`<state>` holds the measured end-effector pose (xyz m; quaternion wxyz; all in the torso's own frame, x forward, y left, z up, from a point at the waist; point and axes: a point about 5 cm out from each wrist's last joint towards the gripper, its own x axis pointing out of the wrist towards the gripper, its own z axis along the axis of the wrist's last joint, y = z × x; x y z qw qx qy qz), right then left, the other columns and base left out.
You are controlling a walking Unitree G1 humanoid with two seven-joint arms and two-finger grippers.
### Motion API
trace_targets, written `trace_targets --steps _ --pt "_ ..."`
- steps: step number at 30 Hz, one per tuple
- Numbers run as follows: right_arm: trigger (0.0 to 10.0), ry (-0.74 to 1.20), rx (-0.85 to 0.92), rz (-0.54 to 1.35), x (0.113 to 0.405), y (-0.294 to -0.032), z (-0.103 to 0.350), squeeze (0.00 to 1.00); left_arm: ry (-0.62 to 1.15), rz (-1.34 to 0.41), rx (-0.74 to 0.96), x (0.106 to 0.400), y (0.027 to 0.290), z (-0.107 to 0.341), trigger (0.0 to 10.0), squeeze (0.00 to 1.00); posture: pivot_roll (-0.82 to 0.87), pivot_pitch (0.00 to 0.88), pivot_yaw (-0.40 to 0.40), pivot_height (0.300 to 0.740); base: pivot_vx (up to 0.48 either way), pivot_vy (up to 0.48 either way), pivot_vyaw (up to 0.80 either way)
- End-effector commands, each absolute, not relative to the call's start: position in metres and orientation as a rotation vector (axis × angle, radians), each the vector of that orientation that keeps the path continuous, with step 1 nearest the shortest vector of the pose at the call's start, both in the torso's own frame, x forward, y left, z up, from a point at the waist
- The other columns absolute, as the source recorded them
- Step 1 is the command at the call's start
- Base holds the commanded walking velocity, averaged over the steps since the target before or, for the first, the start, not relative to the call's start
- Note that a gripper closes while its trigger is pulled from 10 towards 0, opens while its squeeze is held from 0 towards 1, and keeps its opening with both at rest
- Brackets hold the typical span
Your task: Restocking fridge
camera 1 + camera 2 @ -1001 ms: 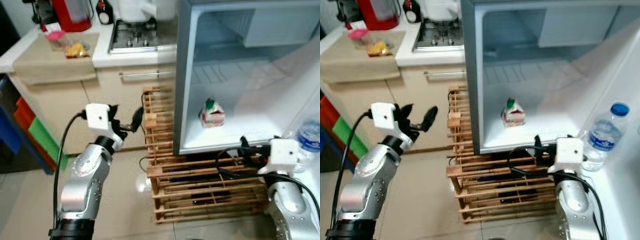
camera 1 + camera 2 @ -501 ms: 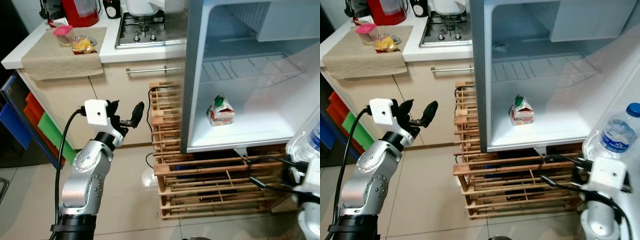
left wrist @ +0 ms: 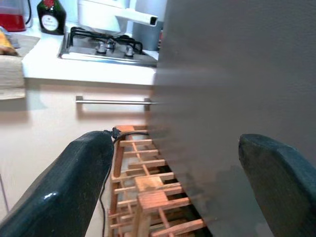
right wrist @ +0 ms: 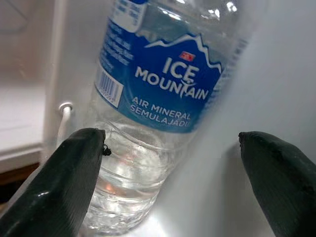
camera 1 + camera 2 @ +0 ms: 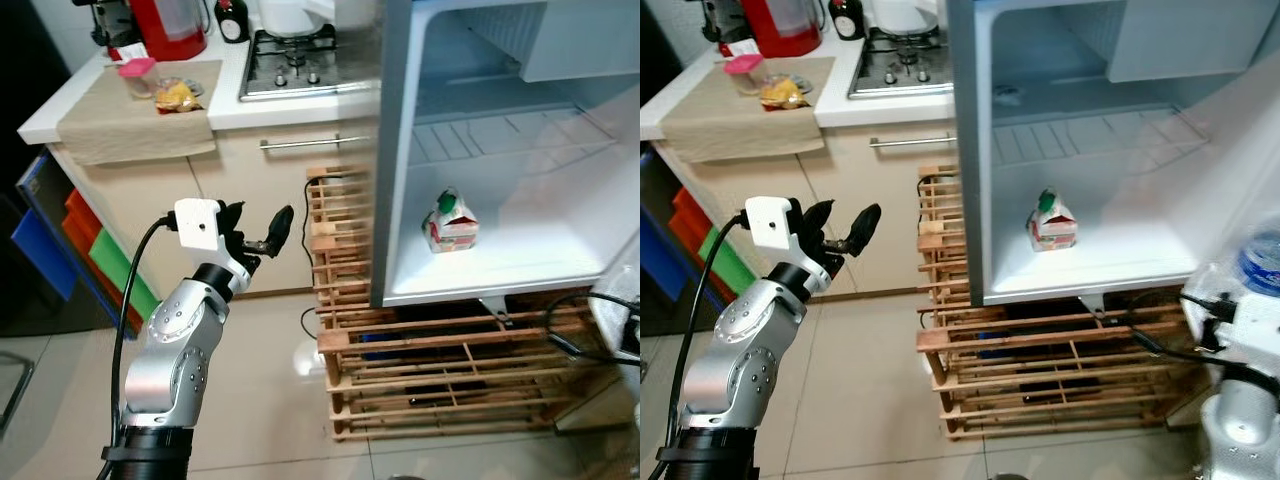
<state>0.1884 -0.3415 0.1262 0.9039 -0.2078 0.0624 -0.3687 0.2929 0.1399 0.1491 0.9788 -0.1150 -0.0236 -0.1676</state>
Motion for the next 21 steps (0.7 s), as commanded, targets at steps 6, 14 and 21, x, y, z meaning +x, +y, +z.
trace_targets --steps 6,14,21 --pt "10.0 -0.004 -0.411 -0.663 0.211 -0.31 0.147 0.0 -0.049 -0.342 -0.225 0.299 0.14 0.152 10.0 0.0 -0.22 0.0 0.102 0.74 0.0 0.0 0.0" --pt "10.0 -0.043 -0.266 -0.324 0.237 -0.242 0.134 0.0 -0.061 -0.346 -0.22 0.3 0.137 0.154 10.0 0.0 -0.2 0.0 0.103 0.74 0.0 0.0 0.3" --pt "10.0 -0.033 -0.202 -0.199 0.25 -0.221 0.129 0.0 -0.047 -0.325 -0.213 0.299 0.141 0.151 10.0 0.0 -0.18 0.0 0.098 0.74 -0.072 0.118 0.78"
